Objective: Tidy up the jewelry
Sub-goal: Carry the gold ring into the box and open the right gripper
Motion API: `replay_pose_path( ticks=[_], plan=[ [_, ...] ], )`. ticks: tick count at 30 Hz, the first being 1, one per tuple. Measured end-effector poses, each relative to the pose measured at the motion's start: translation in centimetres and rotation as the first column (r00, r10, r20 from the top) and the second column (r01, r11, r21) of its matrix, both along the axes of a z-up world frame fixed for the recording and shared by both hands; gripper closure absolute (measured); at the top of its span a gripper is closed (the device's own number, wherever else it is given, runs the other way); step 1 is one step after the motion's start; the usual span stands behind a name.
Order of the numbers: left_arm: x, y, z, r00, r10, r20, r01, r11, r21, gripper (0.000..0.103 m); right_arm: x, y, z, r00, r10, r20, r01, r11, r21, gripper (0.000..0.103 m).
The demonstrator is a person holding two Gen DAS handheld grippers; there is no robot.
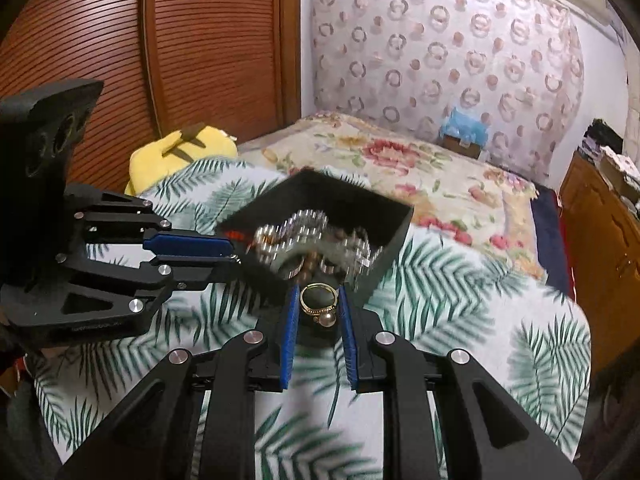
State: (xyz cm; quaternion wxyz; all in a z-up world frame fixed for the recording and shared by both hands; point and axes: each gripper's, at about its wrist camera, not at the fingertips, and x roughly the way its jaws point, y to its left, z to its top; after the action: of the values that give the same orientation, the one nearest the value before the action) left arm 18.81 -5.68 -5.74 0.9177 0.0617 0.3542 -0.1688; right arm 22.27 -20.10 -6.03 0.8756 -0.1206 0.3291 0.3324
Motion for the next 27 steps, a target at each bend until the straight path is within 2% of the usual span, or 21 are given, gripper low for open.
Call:
replay_pose_path(
  ticks=[12,25,26,27],
  plan=[
    [3.6,2.0,0.5,0.998,0.061,0.012,-0.061,0.998,-0.003,0.089,4.0,1.4,-0.7,1.0,-0.01,-0.026,0.011,1.0,0.025,0.081],
    [6.0,2.7,0.0,0.995,0.098,-0.001,-0.098,0.995,-0.01,0.089,4.0,0.0,-0.5,0.999,-0.042,-0.025,0.043,0.998,0.053,0.079],
    [6.0,2.8,0.0,0.995,0.103,0.0,-0.103,0.995,-0.009,0.088,3.6,-0.2,-0.4,0.999,-0.047,-0.023,0.048,0.997,0.055,0.079],
    [6.0,2.9,0.0,0.994,0.109,-0.003,-0.109,0.994,-0.009,0.08,3.4,-0.4,-0.4,0.998,-0.05,-0.022,0.052,0.997,0.057,0.079]
  ],
)
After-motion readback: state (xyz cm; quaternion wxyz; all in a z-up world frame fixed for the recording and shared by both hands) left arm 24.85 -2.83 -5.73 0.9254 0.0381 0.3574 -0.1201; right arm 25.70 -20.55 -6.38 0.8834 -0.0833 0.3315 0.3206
